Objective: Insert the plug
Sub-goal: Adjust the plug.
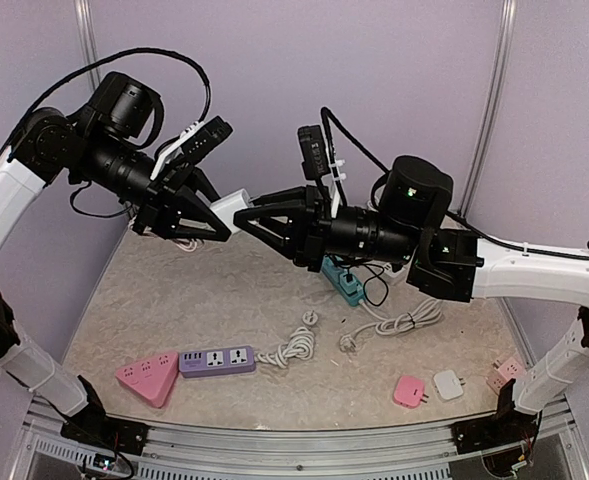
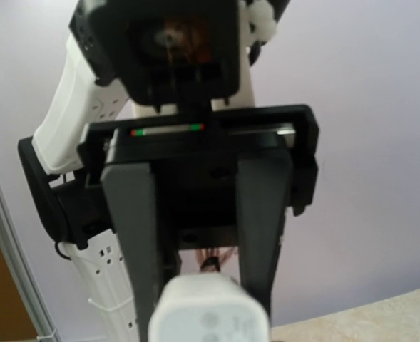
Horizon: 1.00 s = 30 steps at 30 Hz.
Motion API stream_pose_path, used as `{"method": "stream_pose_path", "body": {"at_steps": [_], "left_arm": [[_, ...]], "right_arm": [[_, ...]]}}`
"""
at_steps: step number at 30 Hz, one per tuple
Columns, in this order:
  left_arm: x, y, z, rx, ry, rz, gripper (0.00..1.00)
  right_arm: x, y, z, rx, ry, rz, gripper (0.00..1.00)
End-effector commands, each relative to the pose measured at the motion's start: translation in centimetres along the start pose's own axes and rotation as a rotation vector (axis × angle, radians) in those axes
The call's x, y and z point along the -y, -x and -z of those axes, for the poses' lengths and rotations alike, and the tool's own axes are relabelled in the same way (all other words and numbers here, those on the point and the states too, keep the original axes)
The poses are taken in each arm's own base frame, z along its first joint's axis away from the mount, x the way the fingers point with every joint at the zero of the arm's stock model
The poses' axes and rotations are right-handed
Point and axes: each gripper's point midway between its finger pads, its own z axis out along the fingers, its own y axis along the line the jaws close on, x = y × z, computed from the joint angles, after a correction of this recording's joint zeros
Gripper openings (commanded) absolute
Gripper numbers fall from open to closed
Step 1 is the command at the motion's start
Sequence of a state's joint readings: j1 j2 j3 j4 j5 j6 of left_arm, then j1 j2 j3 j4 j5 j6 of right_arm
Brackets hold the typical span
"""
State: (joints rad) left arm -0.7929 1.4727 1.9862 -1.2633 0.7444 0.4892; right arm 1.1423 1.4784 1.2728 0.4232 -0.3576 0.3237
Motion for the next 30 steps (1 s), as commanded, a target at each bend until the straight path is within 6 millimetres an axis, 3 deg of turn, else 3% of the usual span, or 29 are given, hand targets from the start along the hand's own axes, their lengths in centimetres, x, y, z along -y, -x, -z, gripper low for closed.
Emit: {"method": "stream_pose_path", "body": {"at_steps": [1,2,5,6,8,12,18,21,26,30], "left_arm": [[-0.7,-0.1,-0.1,-0.026,0.046,-0.072,0.25],[-1.1,-0.3,0.0,-0.035,0.066,-0.072,0.42],[-2.1,-0.9,0.7,-0.064,0.133,-0.074,0.77],[-2.8,-1.1,1.0,-0.078,0.172,-0.073,0.86],[-4.2,-1.5,1.9,-0.116,0.274,-0.080,0.95],[-7.2,-1.7,4.8,-0.210,0.523,-0.136,0.99],[-7.7,0.1,6.6,-0.292,0.690,-0.305,0.99],[-7.8,0.8,5.3,-0.311,0.683,-0.372,0.99],[-8.7,0.2,2.8,-0.361,0.648,-0.410,0.99],[-7.8,0.2,1.4,-0.332,0.567,-0.413,0.91]], "right_arm": [[0.6,0.7,0.3,0.014,-0.051,-0.053,0.00],[0.9,1.0,0.6,0.024,-0.076,-0.061,0.00],[2.5,2.2,1.5,0.075,-0.181,-0.104,0.00],[3.1,2.7,1.8,0.102,-0.220,-0.147,0.00],[5.0,3.5,2.7,0.179,-0.333,-0.237,0.00],[8.8,2.4,4.3,0.286,-0.526,-0.464,0.00],[9.0,0.9,1.8,0.237,-0.491,-0.610,0.00],[8.5,0.7,0.8,0.224,-0.442,-0.657,0.00],[7.7,0.1,-0.3,0.186,-0.377,-0.720,0.00],[7.4,-0.5,-0.8,0.166,-0.355,-0.749,0.00]]}}
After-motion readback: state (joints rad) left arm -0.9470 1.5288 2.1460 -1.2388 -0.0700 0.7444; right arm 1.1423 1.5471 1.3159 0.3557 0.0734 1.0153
